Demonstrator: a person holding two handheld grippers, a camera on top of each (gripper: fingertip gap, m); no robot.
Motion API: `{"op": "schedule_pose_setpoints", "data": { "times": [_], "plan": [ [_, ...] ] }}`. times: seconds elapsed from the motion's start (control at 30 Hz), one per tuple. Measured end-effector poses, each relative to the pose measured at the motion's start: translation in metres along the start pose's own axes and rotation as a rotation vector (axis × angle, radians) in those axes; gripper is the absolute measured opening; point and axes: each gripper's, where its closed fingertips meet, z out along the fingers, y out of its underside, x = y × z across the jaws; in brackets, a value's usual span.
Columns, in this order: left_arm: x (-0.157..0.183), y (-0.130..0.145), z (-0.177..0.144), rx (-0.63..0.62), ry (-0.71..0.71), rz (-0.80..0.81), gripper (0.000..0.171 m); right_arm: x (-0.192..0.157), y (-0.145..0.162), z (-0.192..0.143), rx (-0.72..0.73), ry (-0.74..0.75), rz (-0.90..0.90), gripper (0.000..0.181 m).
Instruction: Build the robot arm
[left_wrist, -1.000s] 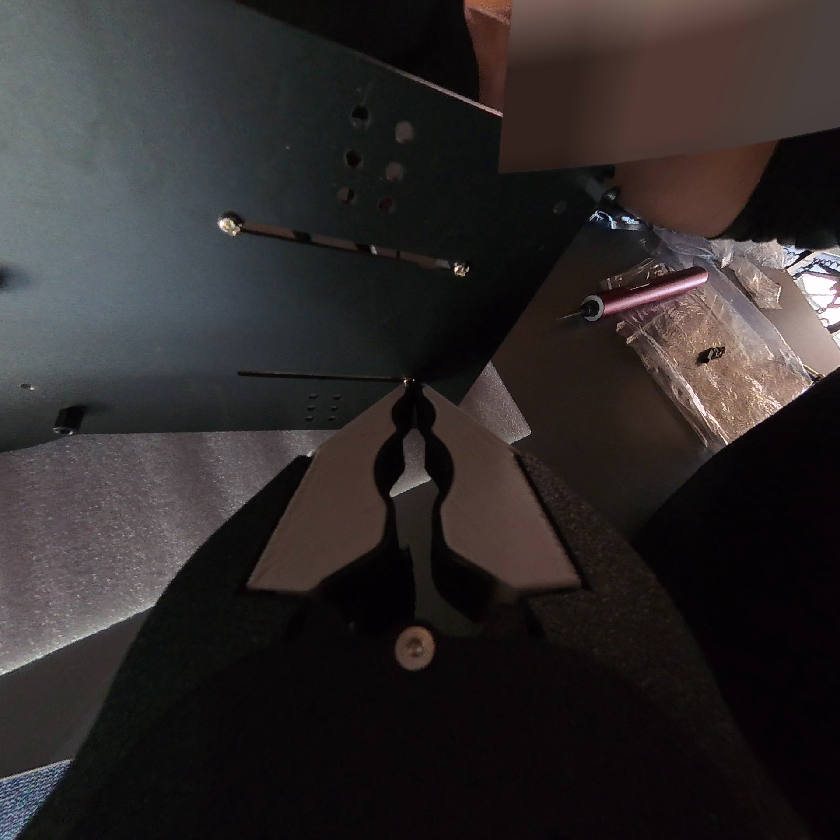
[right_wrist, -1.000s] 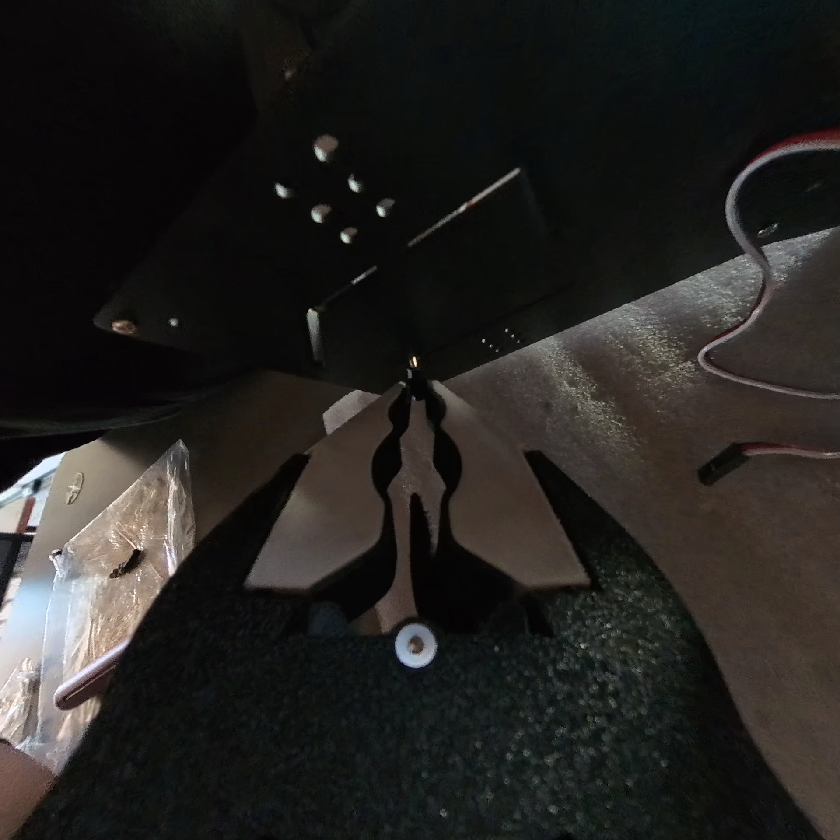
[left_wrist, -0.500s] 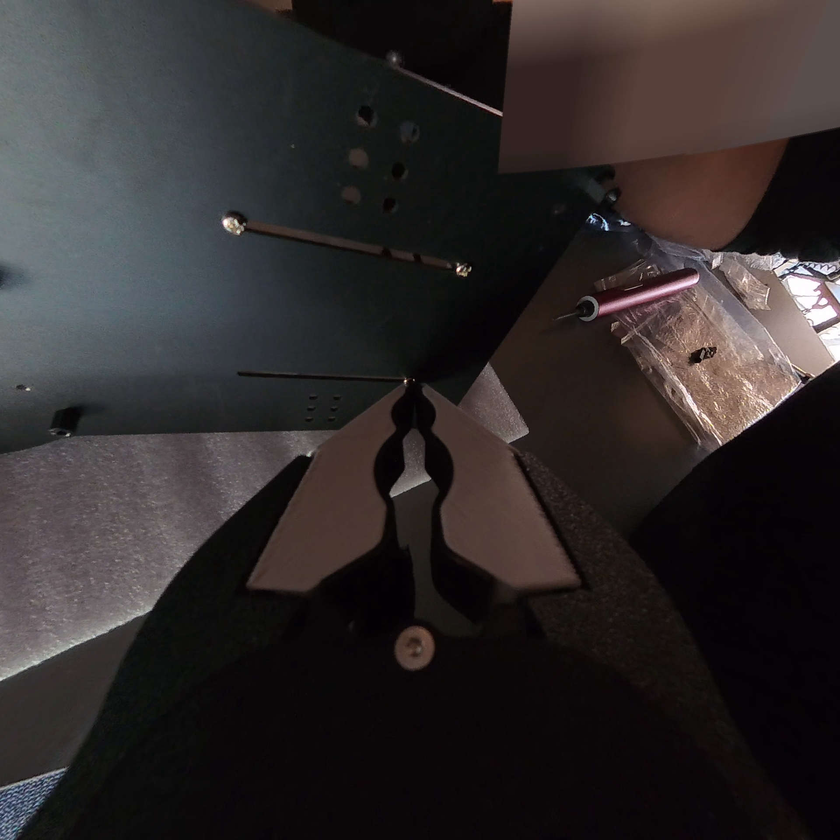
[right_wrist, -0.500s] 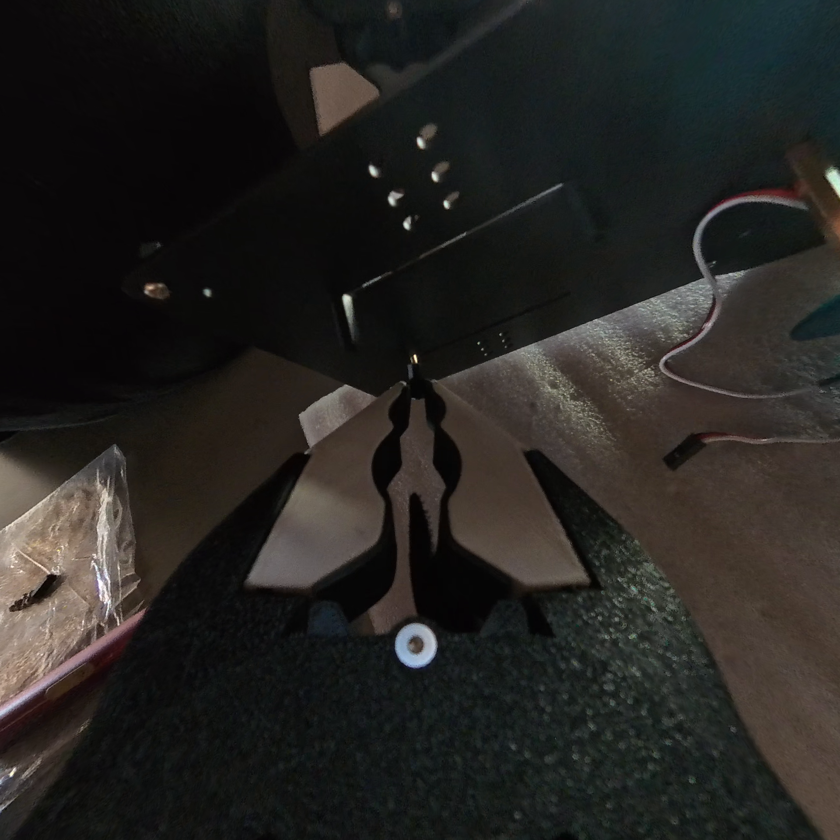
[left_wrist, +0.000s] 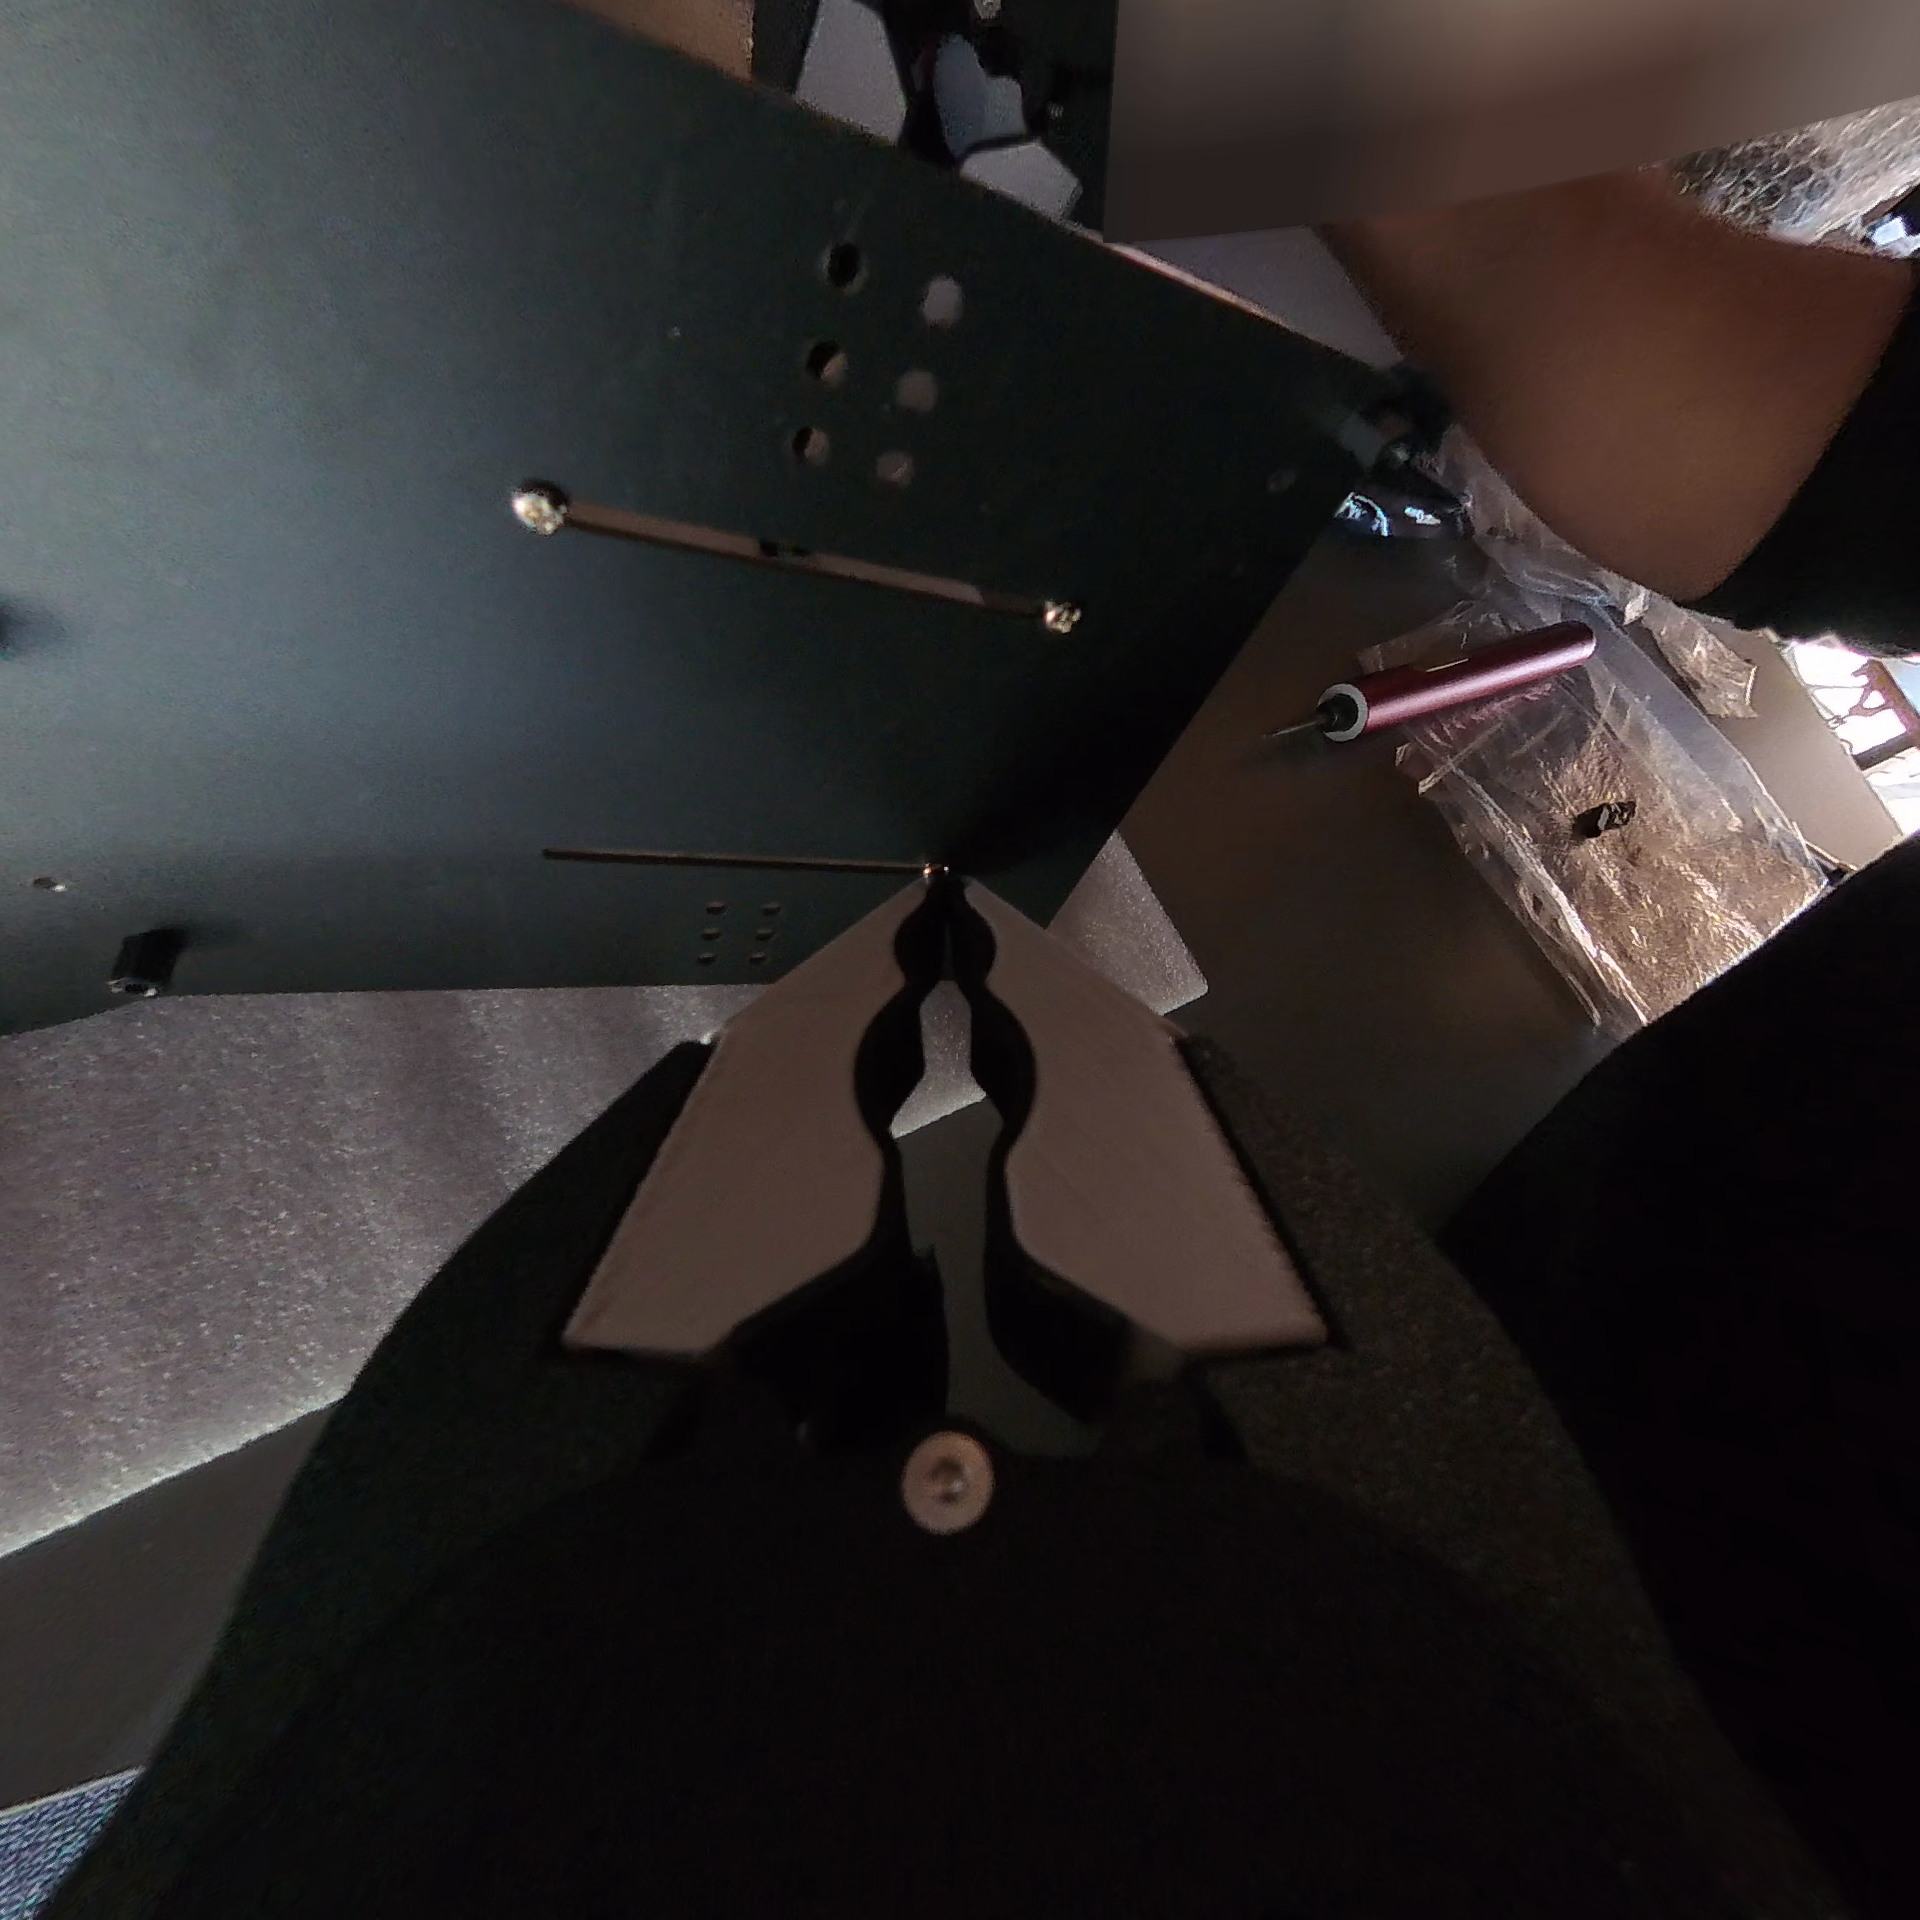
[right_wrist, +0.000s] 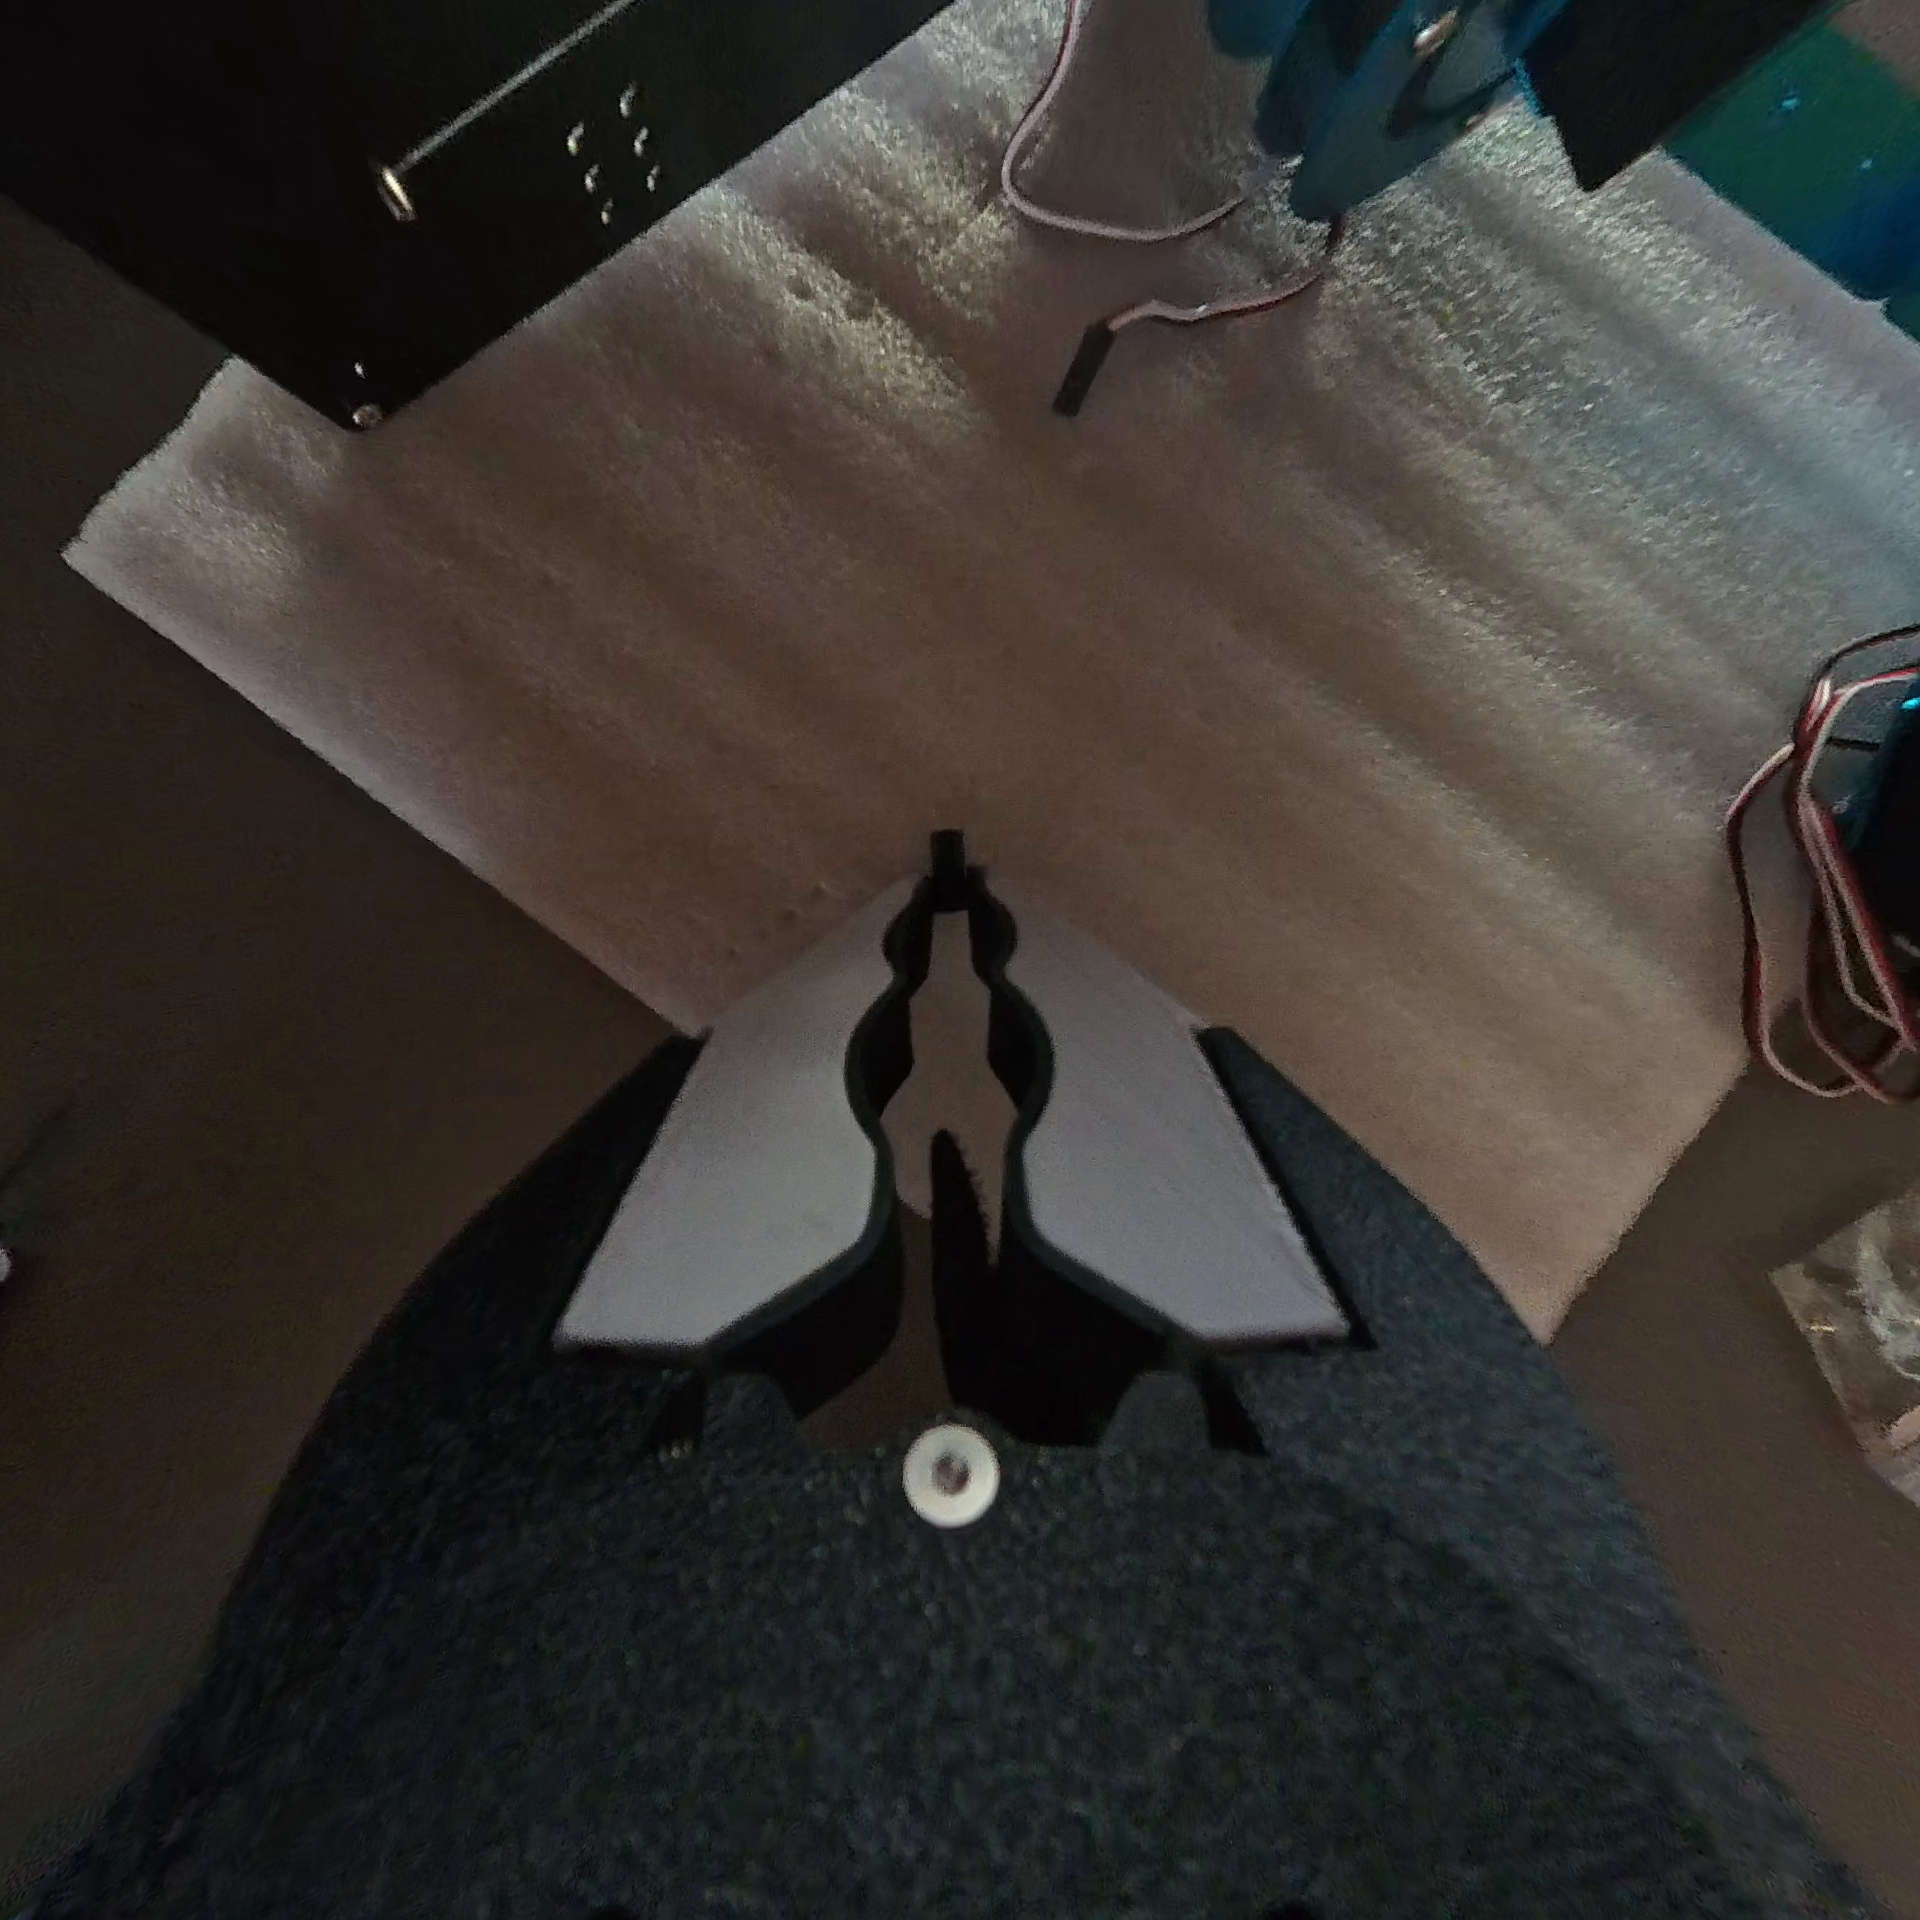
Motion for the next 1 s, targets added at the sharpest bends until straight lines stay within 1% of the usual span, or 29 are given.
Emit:
{"op": "schedule_pose_setpoints", "data": {
  "times": [0.17,0.33,0.37,0.4,0.43,0.5,0.57,0.63,0.67,0.73,0.83,1.0],
  "plan": [
    [0.000,0.000,0.000,0.002,-0.003,0.008,0.000,0.001,0.002,-0.002,0.079,-0.026,0.096,0.009],
    [0.000,0.000,0.000,0.004,-0.002,0.010,0.000,0.001,0.001,-0.001,0.170,-0.035,0.110,0.006],
    [0.000,0.000,0.000,0.004,-0.002,0.010,0.000,0.000,0.000,-0.002,0.168,-0.032,0.112,0.005],
    [0.000,0.000,0.000,0.004,-0.002,0.010,0.000,-0.002,-0.004,-0.004,0.172,-0.034,0.095,0.005],
    [0.000,0.000,0.000,0.005,-0.001,0.009,0.000,-0.008,-0.015,-0.008,0.207,-0.034,0.050,0.005],
    [0.000,0.000,0.000,0.008,0.003,0.000,0.000,-0.022,-0.039,-0.016,0.293,0.000,-0.105,0.005],
    [0.000,0.000,-0.001,0.011,0.009,-0.011,0.000,-0.041,-0.054,-0.009,0.320,0.015,-0.230,0.005],
    [0.000,0.000,-0.001,0.014,0.010,-0.014,0.000,-0.059,-0.063,0.002,0.333,0.013,-0.311,0.005],
    [0.000,0.000,-0.001,0.014,0.010,-0.013,0.000,-0.066,-0.070,0.005,0.363,0.022,-0.344,0.005],
    [0.000,0.000,-0.001,0.014,0.011,-0.013,0.000,-0.068,-0.082,0.005,0.410,0.089,-0.408,0.005],
    [0.000,0.000,-0.001,0.014,0.012,-0.013,0.000,-0.070,-0.089,0.009,0.416,0.130,-0.466,0.005],
    [0.000,0.000,-0.001,0.012,0.012,-0.013,0.000,-0.074,-0.091,0.014,0.413,0.132,-0.504,0.005]
  ]
}}
